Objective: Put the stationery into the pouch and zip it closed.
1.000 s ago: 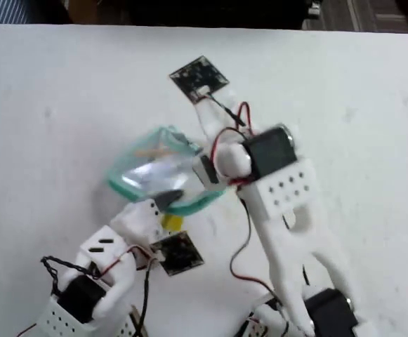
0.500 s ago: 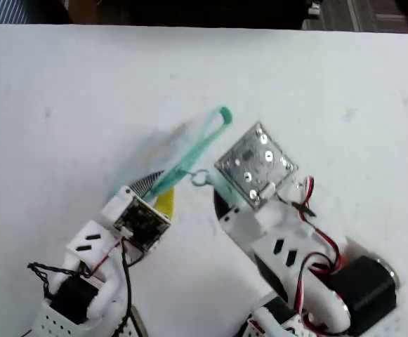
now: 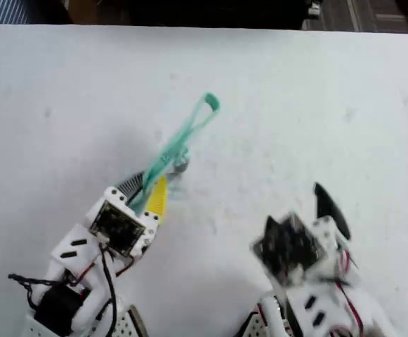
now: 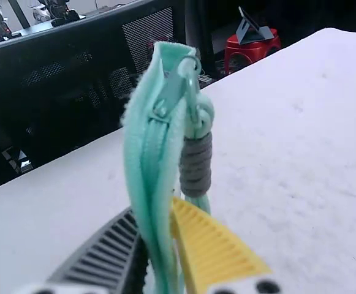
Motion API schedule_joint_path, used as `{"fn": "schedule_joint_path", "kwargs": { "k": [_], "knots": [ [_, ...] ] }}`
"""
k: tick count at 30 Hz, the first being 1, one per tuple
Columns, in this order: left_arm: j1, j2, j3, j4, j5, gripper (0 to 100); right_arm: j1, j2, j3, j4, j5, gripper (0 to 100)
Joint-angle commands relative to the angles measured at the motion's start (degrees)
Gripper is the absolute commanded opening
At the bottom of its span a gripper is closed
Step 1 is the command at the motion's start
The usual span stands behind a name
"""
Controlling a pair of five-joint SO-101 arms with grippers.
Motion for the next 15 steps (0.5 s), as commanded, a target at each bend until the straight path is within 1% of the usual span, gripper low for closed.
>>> {"fn": "schedule_joint_path", "kwargs": {
  "k": [1,2,3,5,7,10,13,15],
  "knots": [
    [0.84,-0.4,-7.56,2.55,0.0,2,6.2,-6.64,-1.85,-0.31,10.2,25.9],
    [1.19,-0.4,-7.82,3.08,0.0,2,7.69,-8.13,-2.73,-0.31,11.69,25.5],
    [1.45,-0.4,-7.82,3.08,0.0,2,9.01,-9.19,-3.43,-0.92,11.16,25.3],
    [2.68,-0.4,-7.91,2.99,0.0,2,9.8,-9.8,-4.22,-2.51,4.84,25.4],
    [5.49,-0.4,-8.0,2.99,0.18,2,7.52,-8.4,-4.04,-4.18,-3.16,25.2],
    [10.51,-0.4,-7.65,3.34,0.09,2,-1.45,-1.71,-4.22,-4.35,-11.08,25.2],
    [11.65,-0.4,-6.07,2.99,0.0,2,-13.49,6.9,-4.4,-5.41,-17.67,25.1],
    [11.65,-0.4,-4.75,2.99,-0.09,2,-20.53,11.74,-4.4,-7.25,-20.22,25.1]
  ]
}}
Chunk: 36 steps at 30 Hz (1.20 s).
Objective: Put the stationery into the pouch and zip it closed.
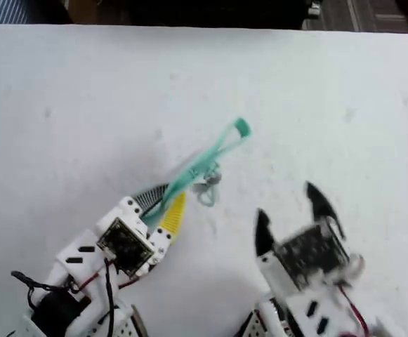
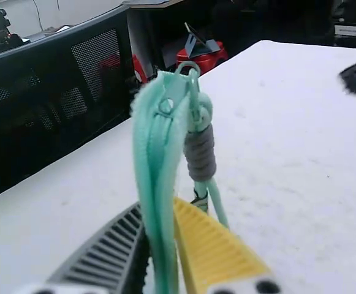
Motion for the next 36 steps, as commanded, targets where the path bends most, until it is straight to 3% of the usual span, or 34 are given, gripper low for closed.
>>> {"fn": "schedule_joint_path", "kwargs": {
  "k": [1,3,10,20,30,36],
  "knots": [
    [1.45,-0.4,-0.88,-0.26,0.09,2,-12.53,9.27,-1.58,-3.47,-4.22,25.1],
    [1.45,-0.4,-0.53,-0.26,0.09,2,-15.34,11.47,-1.32,-4.7,-3.25,25.1],
    [1.45,-0.4,-0.53,0.09,0.09,2,-15.43,12.53,-0.97,-6.2,-2.64,25.1],
    [1.36,-0.4,-0.53,0.18,0.09,2,-15.43,12.53,10.29,-21.67,-2.64,25.1],
    [1.36,-0.4,-0.53,0.18,0.09,2,-15.43,12.53,11.08,-24.48,-2.64,24.8],
    [1.36,-0.4,-0.53,0.18,0.09,2,-15.43,12.62,12.04,-24.66,-2.64,11.3]
  ]
}}
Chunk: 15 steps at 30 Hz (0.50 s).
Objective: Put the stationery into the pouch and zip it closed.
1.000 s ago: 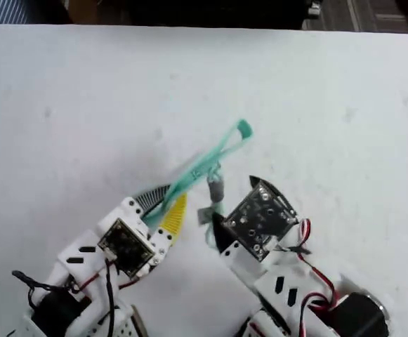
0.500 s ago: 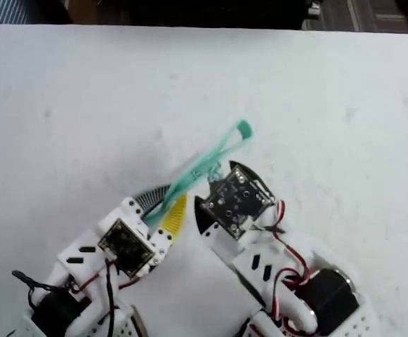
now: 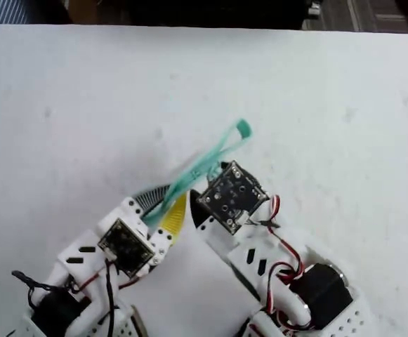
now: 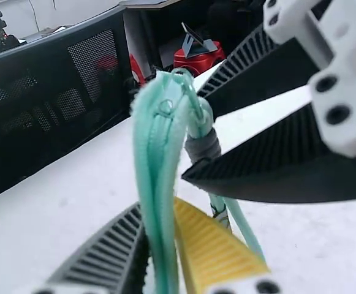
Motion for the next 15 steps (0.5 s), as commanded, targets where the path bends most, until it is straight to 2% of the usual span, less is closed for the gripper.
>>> {"fn": "schedule_joint_path", "kwargs": {
  "k": [1,6,11,15],
  "knots": [
    [0.75,-0.4,-0.7,0.0,0.26,2,-0.31,-0.31,0.88,-1.54,0.18,12.2],
    [0.75,-0.4,-0.7,0.0,0.35,2,-0.22,-0.4,2.29,-1.54,0.18,22.6],
    [0.75,-0.4,-0.7,0.0,0.62,2,-0.04,-0.4,2.9,-4.18,0.18,16.3],
    [0.75,-0.4,-0.7,0.0,0.62,2,3.47,-0.4,7.21,-11.03,0.18,11.1]
  ]
}}
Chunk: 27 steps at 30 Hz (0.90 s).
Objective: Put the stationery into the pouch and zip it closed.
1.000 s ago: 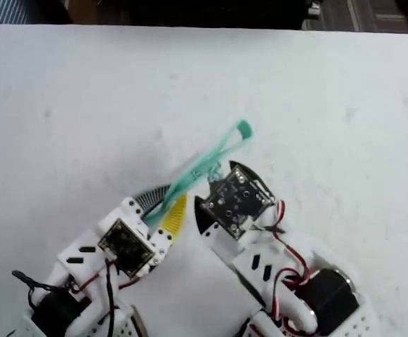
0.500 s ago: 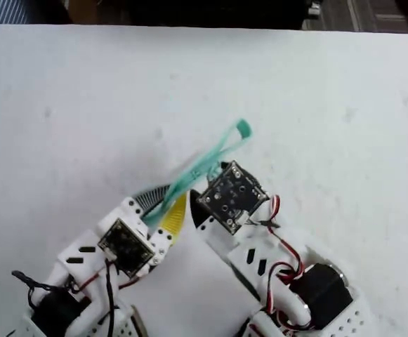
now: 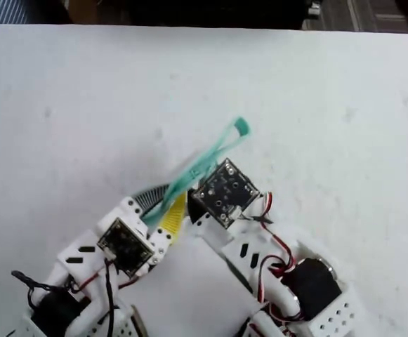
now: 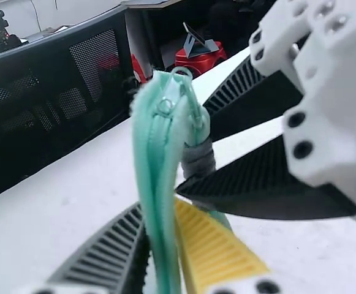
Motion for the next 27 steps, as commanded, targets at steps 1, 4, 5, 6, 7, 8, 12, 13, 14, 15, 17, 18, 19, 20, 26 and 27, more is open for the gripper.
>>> {"fn": "schedule_joint_path", "kwargs": {
  "k": [1,4,5,6,7,8,12,13,14,15,17,18,19,20,26,27],
  "knots": [
    [0.75,-0.4,-0.7,0.0,0.53,2,3.74,-0.13,2.73,-6.37,0.18,10.9],
    [0.75,-0.4,-0.7,0.0,0.53,2,5.93,-0.48,4.31,-7.6,0.18,8.2],
    [0.75,-0.4,-0.7,0.0,0.53,2,6.2,-0.66,4.31,-7.6,0.18,6.2],
    [0.75,-0.4,-0.7,0.0,0.53,2,6.2,-0.66,4.22,-7.6,0.18,4.3],
    [0.75,-0.4,-0.7,0.0,0.53,2,6.2,-0.66,4.13,-7.69,0.18,2.8],
    [0.75,-0.4,-0.7,0.0,0.53,2,6.2,-0.66,3.96,-7.78,0.18,1.7],
    [0.66,-0.4,-1.05,0.0,0.44,3,6.11,-1.8,-0.18,-6.2,0.18,1.9],
    [-0.13,-0.48,-1.14,0.0,0.53,4,5.93,-2.33,-2.55,-4.79,0.18,1.9],
    [-1.01,-0.48,-1.14,0.0,0.62,7,5.93,-2.51,-5.1,-2.95,0.26,1.9],
    [-2.07,-0.48,-1.14,0.0,0.7,11,5.93,-2.51,-7.91,-1.19,0.35,1.9],
    [-4.44,-0.48,-1.14,0.0,3.52,18,5.93,-1.01,-13.71,2.68,3.96,1.9],
    [-5.49,-0.48,-1.14,0.0,6.07,20,5.85,0.48,-16.44,4.62,6.33,1.9],
    [-6.55,-0.48,-1.14,-0.26,8.09,20,5.85,2.51,-19.34,6.55,8.26,1.9],
    [-7.43,-0.48,-1.14,-0.44,8.97,21,5.49,5.05,-22.07,8.57,9.67,1.9],
    [-8.57,-0.48,-4.04,0.44,9.49,21,-1.1,22.2,-41.32,22.37,13.63,1.9],
    [-8.57,-0.48,-4.57,1.05,9.49,21,-1.98,24.31,-44.75,23.96,13.63,1.9]
  ]
}}
